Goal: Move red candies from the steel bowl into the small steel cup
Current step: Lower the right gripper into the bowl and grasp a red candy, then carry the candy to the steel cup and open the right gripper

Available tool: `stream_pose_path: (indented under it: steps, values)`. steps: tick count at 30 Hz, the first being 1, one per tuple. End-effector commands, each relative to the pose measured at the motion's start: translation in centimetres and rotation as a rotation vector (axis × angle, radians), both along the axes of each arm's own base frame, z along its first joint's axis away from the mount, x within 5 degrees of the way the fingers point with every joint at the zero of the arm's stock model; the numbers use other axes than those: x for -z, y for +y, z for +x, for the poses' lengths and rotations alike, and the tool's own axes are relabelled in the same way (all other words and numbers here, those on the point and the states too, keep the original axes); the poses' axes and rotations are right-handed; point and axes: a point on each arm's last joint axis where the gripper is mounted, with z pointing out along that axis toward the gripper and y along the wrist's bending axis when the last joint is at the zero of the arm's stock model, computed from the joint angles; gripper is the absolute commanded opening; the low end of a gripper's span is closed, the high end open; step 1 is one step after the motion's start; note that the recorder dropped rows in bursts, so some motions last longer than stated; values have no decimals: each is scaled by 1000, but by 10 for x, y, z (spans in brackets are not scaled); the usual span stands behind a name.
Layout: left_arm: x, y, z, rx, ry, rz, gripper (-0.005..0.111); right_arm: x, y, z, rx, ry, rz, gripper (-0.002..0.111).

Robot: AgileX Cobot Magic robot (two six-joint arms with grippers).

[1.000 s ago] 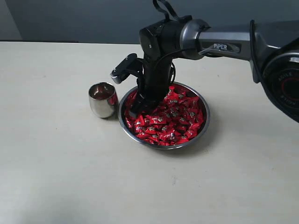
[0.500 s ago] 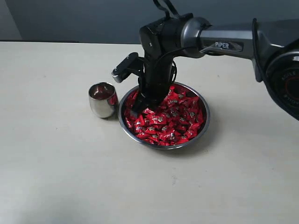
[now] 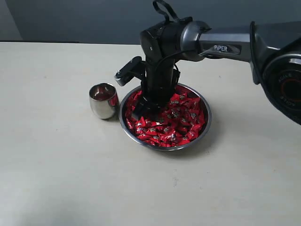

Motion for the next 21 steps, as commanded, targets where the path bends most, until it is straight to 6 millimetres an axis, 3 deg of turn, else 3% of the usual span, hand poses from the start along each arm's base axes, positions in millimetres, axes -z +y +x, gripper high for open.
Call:
stream_pose_path:
  steps: [1,4,7,21]
  values:
    - [-3,0,0,5,-18,3,0,0,0,5,12,-55,3,27]
    - [-3,0,0,5,-18,3,0,0,0,5,13,-53,5,-1]
    - [-3,0,0,5,-18,3,0,-3,0,5,13,-55,6,-1]
    - [-3,0,0,5,-18,3,0,-66,-5,-4,32,-112,112,-1]
